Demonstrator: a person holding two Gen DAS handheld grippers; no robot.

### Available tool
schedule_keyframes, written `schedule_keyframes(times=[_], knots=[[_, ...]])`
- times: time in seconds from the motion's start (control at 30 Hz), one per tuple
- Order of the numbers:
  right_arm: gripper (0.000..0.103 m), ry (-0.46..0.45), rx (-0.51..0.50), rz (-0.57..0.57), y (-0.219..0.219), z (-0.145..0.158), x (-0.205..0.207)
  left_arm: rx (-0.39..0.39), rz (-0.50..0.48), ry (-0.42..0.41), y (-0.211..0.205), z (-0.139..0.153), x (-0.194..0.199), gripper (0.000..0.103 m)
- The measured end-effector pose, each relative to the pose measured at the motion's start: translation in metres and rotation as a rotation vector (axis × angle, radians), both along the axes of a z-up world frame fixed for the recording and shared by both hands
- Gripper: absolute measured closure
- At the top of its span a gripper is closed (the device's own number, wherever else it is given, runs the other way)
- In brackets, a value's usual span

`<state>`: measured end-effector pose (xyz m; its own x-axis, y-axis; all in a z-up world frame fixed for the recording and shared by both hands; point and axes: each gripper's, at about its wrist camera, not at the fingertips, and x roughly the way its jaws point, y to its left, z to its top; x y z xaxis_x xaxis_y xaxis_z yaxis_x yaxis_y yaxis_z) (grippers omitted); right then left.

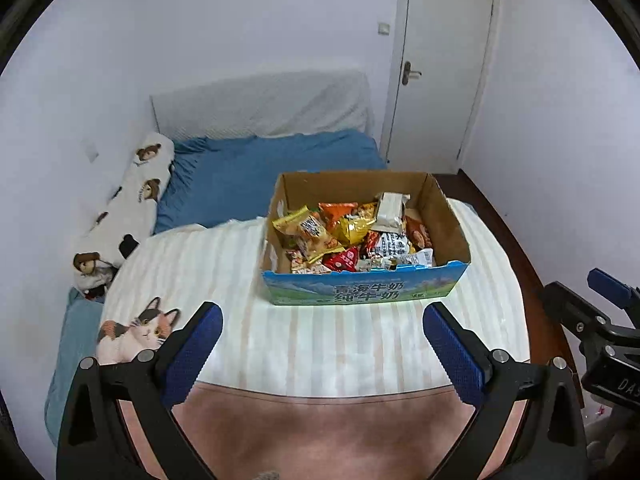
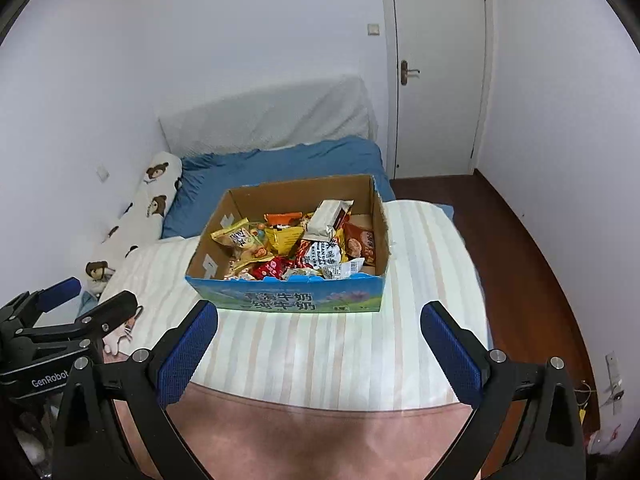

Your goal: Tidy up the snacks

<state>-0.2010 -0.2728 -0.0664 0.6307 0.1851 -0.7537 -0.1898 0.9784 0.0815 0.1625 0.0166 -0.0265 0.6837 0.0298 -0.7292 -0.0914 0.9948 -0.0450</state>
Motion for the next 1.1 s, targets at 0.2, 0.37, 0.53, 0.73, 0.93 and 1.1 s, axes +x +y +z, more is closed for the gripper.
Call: schedule_keyframes(times=[0.2, 0.37, 0.53, 0.73, 0.93, 1.1], knots=[[0.000, -0.053, -0.003, 0.017, -0.001, 0.025, -0.037, -0.002, 0.011, -0.053, -0.002, 0.020, -0.034, 0.000], [0.000, -0.077, 0.000, 0.033, 0.000, 0.037, -0.059, -0.009, 0.019, -0.068, -0.001, 0.028, -0.052, 0.000], [0.000, -0.078, 0.008, 0.031, -0.003, 0.040, -0.065, -0.008, 0.021, -0.079, -0.002, 0.030, -0.063, 0.000], [0.000, -0.087, 0.002, 0.019, -0.006, 0.039, -0.061, -0.002, 0.024, -0.071, -0.004, 0.025, -0.058, 0.000], [0.000, -0.094, -0.011, -0.010, -0.008, 0.030, -0.047, 0.014, 0.041, -0.069, -0.004, 0.018, -0.041, 0.000], [0.000, -0.096, -0.020, -0.047, -0.010, 0.018, -0.026, 0.030, 0.057, -0.072, -0.003, 0.011, -0.019, 0.000]])
